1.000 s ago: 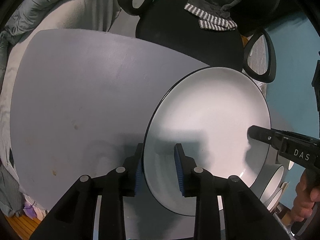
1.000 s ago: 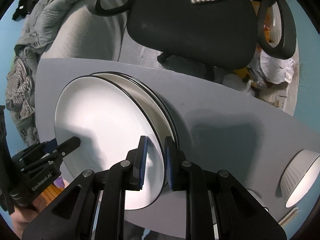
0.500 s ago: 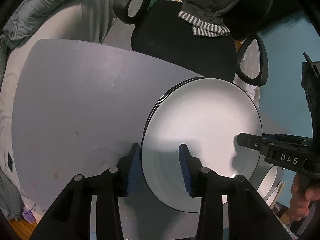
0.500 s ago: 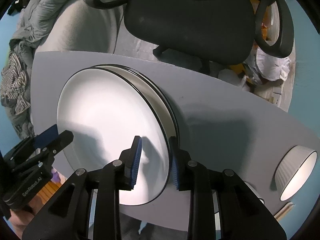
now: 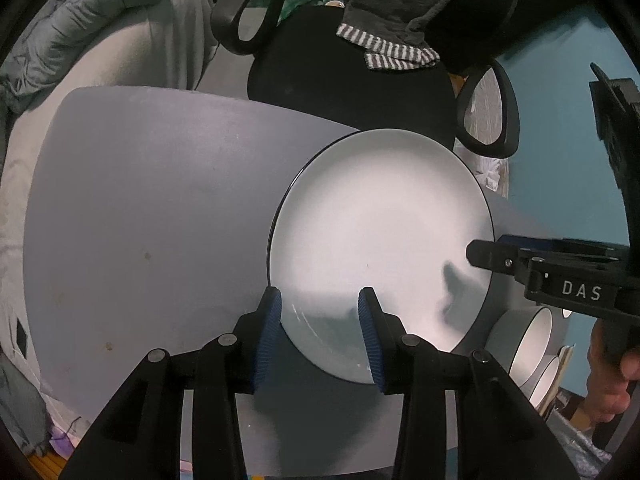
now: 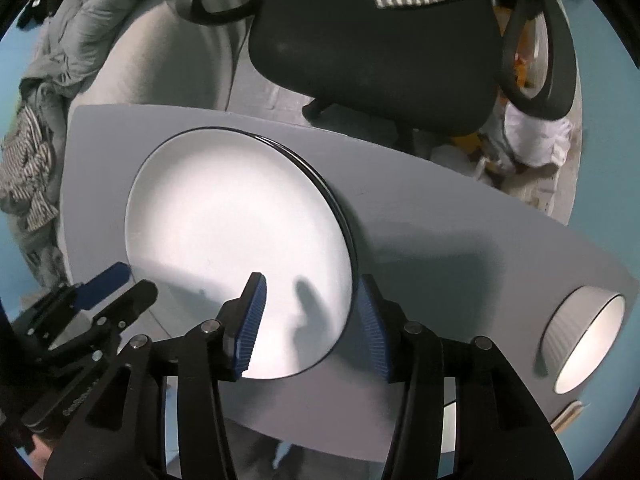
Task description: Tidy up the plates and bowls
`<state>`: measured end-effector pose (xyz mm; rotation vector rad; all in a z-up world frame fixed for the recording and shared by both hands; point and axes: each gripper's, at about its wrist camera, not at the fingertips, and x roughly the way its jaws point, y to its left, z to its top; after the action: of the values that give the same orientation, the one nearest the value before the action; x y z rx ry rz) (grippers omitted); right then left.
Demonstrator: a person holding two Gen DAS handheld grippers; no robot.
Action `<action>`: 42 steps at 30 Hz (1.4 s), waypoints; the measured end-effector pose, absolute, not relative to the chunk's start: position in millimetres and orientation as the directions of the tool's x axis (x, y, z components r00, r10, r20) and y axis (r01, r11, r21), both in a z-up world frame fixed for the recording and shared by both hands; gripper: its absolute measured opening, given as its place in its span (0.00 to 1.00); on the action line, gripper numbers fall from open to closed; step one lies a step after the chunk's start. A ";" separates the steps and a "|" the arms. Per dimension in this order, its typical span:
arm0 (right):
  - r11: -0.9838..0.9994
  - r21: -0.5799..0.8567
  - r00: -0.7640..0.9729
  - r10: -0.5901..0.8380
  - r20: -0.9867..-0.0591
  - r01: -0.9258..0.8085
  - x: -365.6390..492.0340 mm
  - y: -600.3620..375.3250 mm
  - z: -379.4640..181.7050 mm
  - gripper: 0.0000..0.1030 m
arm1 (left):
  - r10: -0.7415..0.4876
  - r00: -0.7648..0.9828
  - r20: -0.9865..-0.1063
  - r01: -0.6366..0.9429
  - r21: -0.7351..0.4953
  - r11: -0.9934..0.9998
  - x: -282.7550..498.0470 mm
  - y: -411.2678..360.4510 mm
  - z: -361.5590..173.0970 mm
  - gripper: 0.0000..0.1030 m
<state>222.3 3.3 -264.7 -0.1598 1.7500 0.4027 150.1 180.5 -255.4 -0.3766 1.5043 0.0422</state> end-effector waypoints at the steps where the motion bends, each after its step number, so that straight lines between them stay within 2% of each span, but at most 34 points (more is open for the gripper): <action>1: 0.928 0.168 -0.207 0.102 -0.973 -0.334 221.2 4.4 -262.6 0.46 | -0.199 0.083 -0.977 -0.255 -0.214 0.943 148.5 179.8 -252.6 0.41; 4: 0.919 0.135 -0.147 0.085 -0.985 -0.371 212.3 6.8 -251.2 0.48 | -0.179 0.114 -0.977 -0.243 -0.203 0.949 143.7 177.5 -241.5 0.48; 7: 0.907 0.098 -0.081 0.071 -0.994 -0.409 200.8 11.0 -236.1 0.56 | -0.161 0.153 -0.975 -0.226 -0.193 0.955 135.5 173.6 -226.8 0.53; 9: 0.897 0.052 -0.015 0.051 -0.999 -0.439 191.1 11.9 -221.7 0.59 | -0.150 0.180 -0.972 -0.214 -0.188 0.959 128.7 170.6 -214.6 0.59; 14: 0.901 0.013 0.096 0.061 -0.993 -0.434 170.6 4.2 -189.0 0.64 | -0.129 0.247 -0.961 -0.179 -0.176 0.968 112.2 159.0 -187.6 0.65; 19: 0.917 0.015 0.169 0.090 -0.982 -0.398 156.5 -9.7 -161.3 0.65 | -0.101 0.312 -0.945 -0.112 -0.142 0.983 94.7 141.7 -160.1 0.67; 23: 0.926 0.026 0.246 0.127 -0.961 -0.376 143.1 -17.9 -132.6 0.65 | -0.079 0.365 -0.928 -0.082 -0.117 0.990 87.2 136.7 -138.0 0.73; 42: 0.957 0.009 0.486 0.155 -0.860 -0.290 84.2 -56.1 -36.7 0.67 | -0.087 0.537 -0.839 -0.022 -0.117 0.993 54.8 131.2 -53.2 0.79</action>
<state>84.2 -56.1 -36.7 -0.1442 1.0289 0.2715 54.8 131.2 -53.2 -0.1189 1.0040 -0.0388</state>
